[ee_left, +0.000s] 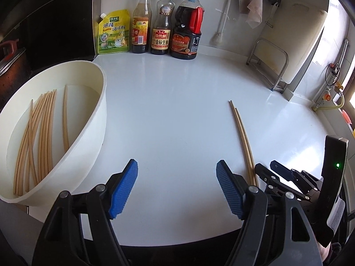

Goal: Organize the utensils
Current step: 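Withdraw both open tools from the basin toward the last two chopsticks, then position both open tools over the two remaining chopsticks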

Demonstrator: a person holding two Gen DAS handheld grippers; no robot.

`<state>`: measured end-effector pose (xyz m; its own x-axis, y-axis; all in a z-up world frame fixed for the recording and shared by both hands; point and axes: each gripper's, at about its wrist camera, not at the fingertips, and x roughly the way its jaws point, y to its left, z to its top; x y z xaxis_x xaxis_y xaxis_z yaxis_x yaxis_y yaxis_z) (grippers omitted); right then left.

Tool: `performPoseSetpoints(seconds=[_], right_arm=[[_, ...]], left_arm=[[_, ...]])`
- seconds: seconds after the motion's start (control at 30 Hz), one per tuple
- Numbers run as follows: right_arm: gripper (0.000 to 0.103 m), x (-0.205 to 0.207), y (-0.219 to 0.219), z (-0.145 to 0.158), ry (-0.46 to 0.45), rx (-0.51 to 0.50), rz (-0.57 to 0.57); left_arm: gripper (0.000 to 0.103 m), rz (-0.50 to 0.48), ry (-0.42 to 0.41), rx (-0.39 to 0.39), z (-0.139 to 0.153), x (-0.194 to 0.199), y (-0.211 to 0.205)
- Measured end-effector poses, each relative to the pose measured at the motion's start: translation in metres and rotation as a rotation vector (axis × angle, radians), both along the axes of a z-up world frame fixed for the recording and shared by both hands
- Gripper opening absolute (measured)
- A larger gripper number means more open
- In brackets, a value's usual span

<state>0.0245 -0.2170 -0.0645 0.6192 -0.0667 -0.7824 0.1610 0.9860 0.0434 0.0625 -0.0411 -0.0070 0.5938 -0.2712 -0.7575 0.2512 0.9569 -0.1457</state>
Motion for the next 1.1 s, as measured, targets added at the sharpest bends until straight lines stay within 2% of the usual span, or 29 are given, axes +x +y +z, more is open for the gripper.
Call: performPoseSetpoints(seconds=[0.37,0.5,0.77,1.1], right_arm=[[0.038,0.003,0.011,-0.005,0.020,-0.027,0.028],[0.033,0.007,0.016,-0.005,0.014,-0.033,0.048],[0.032,0.015,0.033,-0.005,0.000,-0.048,0.107],[0.021,0.009,-0.013,-0.004,-0.004,-0.032,-0.005]], left_arm=[[0.073,0.001,0.011,0.000,-0.003,0.003,0.001],[0.073,0.005,0.025,-0.001,-0.007,0.005,0.002],[0.073,0.007,0.036,0.008,-0.012,0.011,-0.002],[0.073,-0.056,0.052,0.042,-0.023,0.024,-0.036]])
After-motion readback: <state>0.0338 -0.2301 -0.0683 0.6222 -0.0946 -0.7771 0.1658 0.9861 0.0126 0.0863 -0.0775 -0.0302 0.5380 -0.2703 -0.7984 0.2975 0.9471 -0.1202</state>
